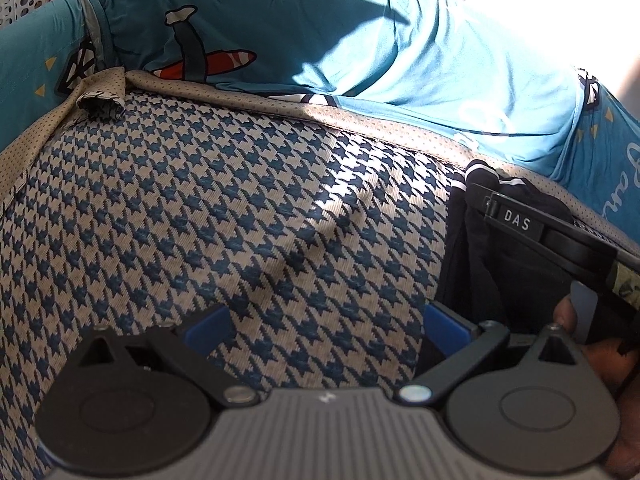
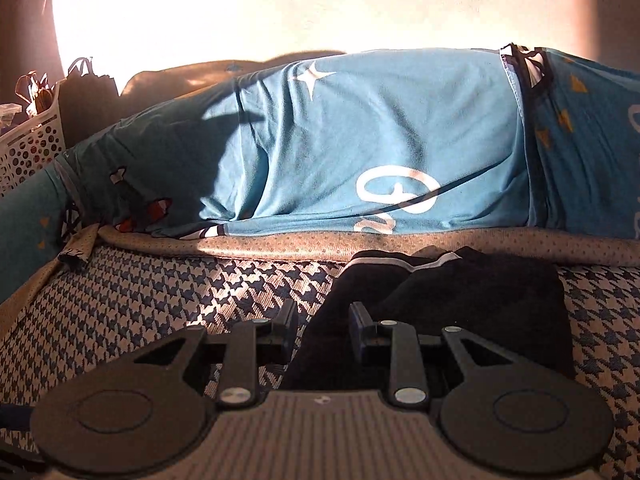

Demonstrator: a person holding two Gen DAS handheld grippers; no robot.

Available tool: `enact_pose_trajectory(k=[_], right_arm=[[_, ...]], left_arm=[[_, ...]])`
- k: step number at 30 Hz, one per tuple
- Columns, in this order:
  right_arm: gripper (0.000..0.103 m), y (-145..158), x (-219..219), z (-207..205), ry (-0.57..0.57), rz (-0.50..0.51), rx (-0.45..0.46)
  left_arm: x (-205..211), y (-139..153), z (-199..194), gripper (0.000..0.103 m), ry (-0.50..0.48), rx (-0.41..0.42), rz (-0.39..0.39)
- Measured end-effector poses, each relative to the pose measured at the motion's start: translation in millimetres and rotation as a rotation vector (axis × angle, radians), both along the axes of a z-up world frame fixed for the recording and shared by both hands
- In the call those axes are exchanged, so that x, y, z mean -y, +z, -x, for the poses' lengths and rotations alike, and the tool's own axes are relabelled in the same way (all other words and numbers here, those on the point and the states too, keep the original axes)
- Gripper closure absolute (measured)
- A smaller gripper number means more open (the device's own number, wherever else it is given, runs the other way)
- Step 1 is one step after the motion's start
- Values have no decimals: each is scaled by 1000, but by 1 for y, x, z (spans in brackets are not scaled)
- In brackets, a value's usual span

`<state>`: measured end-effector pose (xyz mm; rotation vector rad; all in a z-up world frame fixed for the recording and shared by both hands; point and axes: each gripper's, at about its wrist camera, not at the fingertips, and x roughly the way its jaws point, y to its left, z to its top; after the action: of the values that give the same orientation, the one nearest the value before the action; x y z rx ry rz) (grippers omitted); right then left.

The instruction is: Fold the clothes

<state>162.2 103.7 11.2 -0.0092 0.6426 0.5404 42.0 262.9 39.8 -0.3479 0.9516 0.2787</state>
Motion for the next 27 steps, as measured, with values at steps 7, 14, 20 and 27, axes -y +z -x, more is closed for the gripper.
enact_pose_trajectory(k=[7,14,20,27], right_arm=[[98,-10,-9,-8,-17,46,23],[98,-6,-12,3,40,20,70],[94,5,25,26,33,-15,27],[93,18,68,52,26,-57,-24]], left_arm=[[2,0,-2,0,7,2,22],[2,-2,-2,0,14,2,37],[0,1,-1,0,25,14,48],[8,1,0,0,6,8,43]])
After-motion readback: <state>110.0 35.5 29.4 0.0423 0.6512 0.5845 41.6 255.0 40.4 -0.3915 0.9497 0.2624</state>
